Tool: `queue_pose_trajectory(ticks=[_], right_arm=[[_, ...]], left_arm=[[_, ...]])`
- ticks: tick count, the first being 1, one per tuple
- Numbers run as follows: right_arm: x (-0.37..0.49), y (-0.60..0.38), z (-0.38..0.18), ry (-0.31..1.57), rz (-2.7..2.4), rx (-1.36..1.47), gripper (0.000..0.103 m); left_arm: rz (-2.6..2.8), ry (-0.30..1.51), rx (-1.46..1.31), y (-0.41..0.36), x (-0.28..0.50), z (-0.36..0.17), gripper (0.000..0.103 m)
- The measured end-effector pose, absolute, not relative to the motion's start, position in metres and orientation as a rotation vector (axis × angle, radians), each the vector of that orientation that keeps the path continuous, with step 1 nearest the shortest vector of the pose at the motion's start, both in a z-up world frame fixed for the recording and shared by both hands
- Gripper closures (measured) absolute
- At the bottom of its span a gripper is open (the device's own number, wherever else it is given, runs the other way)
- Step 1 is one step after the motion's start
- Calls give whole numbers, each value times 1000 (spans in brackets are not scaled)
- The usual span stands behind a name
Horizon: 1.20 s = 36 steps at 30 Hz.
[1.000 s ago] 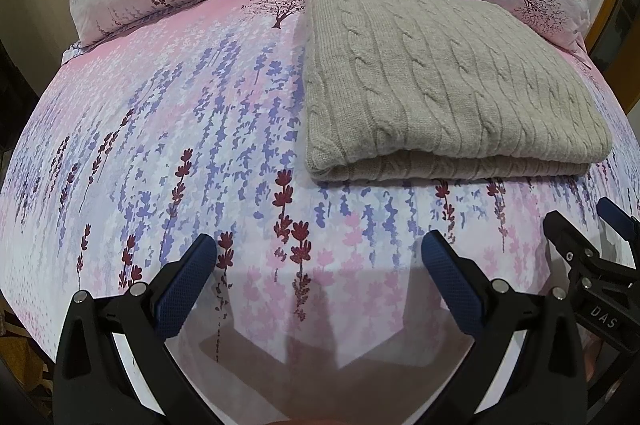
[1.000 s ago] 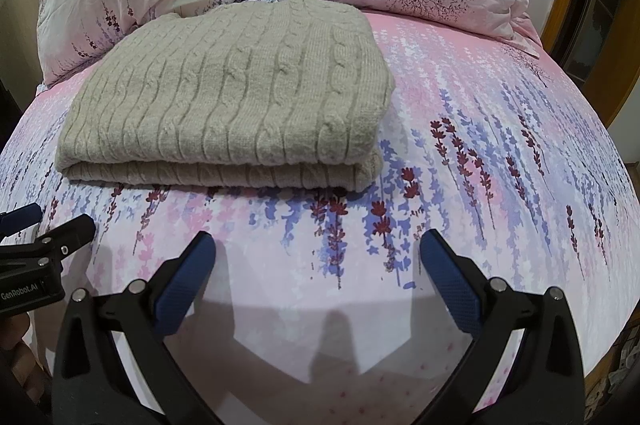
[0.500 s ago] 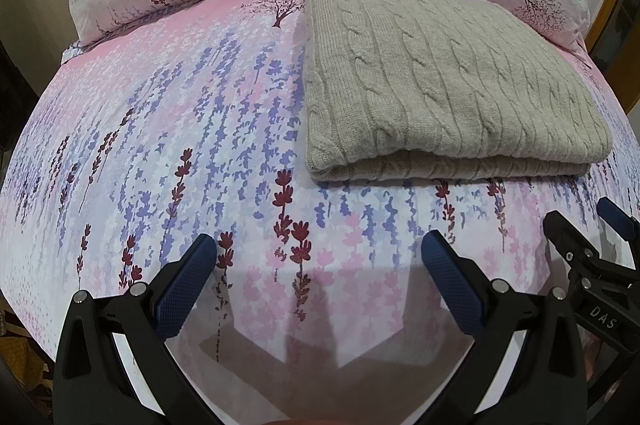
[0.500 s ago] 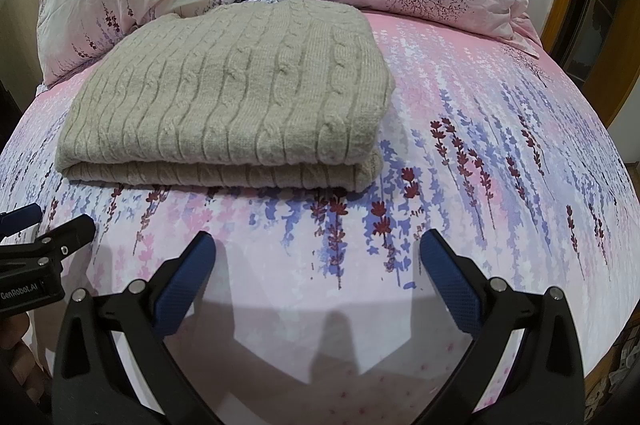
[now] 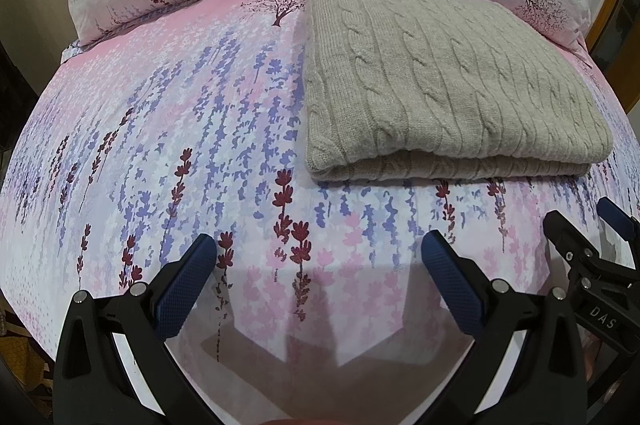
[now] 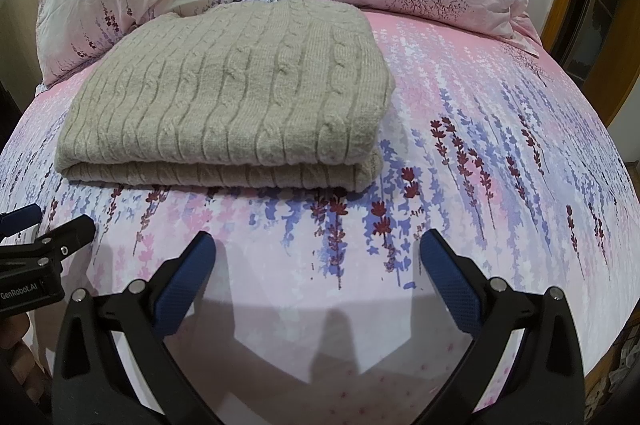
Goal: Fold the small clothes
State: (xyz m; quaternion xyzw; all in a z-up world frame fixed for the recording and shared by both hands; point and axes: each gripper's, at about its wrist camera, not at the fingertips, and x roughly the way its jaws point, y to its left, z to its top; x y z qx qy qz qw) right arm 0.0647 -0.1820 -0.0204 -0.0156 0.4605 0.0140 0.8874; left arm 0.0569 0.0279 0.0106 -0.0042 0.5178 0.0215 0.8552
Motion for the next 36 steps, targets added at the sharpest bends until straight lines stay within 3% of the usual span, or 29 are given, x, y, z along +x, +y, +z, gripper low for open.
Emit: queue_pose_trajectory(ticks=[36], right_arm=[[66,-183,-20,961,30,-33,2]], left_arm=[[38,1102,-4,29,60,8,1]])
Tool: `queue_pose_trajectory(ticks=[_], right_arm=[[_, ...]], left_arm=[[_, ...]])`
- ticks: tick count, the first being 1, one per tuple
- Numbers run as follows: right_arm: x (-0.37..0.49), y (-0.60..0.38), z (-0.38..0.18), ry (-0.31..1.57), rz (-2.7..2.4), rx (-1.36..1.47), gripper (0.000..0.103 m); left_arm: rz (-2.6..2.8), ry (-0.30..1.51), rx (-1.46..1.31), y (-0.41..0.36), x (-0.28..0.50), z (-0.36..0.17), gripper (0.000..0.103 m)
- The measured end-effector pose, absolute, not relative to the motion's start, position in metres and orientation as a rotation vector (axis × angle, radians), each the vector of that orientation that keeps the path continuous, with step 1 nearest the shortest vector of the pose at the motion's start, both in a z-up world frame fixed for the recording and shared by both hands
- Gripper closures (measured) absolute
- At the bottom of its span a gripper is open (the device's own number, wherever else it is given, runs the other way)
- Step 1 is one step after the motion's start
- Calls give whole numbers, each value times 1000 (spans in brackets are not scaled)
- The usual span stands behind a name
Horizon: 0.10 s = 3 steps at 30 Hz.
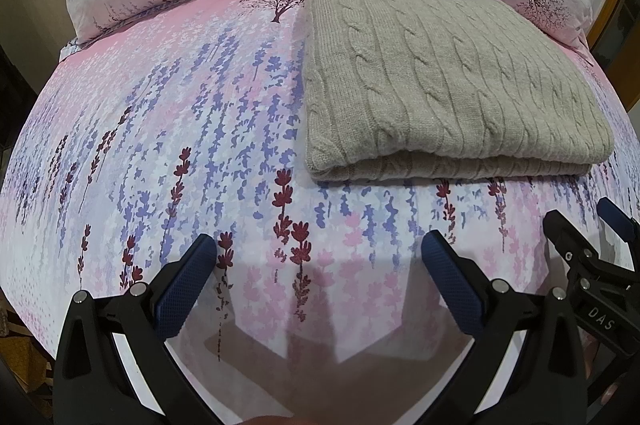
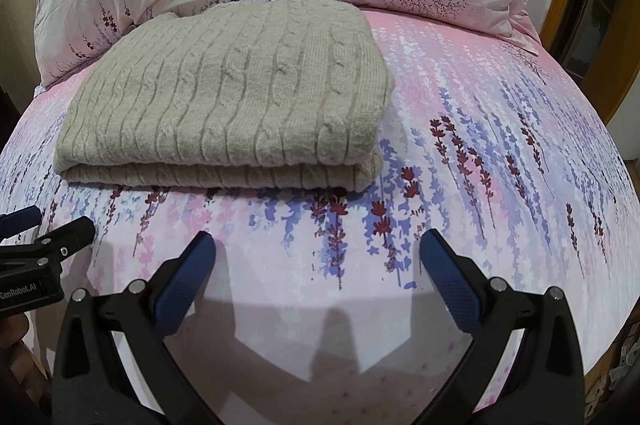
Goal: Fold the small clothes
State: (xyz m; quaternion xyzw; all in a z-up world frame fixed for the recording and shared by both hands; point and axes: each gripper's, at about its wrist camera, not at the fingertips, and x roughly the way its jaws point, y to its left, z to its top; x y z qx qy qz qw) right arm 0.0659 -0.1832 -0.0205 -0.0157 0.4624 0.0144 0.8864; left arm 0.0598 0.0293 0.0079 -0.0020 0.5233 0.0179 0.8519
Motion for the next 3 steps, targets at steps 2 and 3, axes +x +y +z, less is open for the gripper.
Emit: queue_pose_trajectory(ticks=[2,3], right_arm=[[66,-183,-20,962,30,-33,2],[66,-183,-21,961,30,-33,2]], left_arm=[[38,1102,-4,30,59,8,1],[37,1102,-4,29,60,8,1]])
